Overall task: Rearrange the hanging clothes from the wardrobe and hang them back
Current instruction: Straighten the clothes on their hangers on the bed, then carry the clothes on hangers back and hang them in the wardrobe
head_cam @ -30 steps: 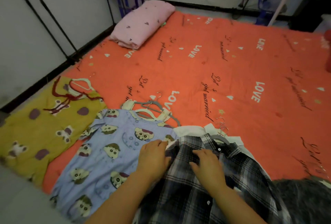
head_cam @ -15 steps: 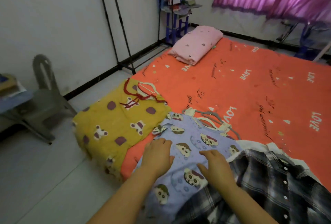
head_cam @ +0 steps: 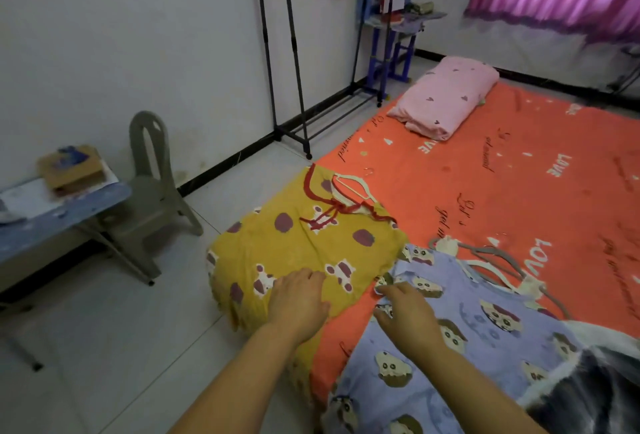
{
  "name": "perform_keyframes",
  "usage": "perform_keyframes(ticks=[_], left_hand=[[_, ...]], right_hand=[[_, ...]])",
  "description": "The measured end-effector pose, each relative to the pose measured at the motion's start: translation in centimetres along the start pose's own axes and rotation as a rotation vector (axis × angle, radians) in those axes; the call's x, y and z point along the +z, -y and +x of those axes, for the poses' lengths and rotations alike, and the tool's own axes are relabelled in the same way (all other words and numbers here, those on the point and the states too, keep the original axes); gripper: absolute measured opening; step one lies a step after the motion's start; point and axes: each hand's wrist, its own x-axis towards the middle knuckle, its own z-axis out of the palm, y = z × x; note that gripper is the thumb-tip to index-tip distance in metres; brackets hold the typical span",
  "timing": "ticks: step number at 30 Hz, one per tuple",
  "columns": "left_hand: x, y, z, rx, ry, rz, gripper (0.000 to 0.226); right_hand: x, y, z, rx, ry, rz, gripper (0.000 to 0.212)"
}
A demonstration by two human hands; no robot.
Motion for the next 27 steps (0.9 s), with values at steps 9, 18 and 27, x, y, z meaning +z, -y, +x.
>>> perform_keyframes(ticks=[9,18,27], left_hand=[[-2.9,8.2,11.5,-0.029,0.059,0.045,0.051],[-2.9,12.7,22.2,0.109,0.143,0.047,0.050],[-2.1,14.4,31.9,0.454,0.260,0.029,0.047]], right_hand=[[1.7,5.0,13.9,-0.002,0.070,0.049,0.045],[2.0,6.2,23.1,0.151,0.064,0.054,0.046],[2.7,8.3,27.6,0.473,-0.022,0.095,0.045]])
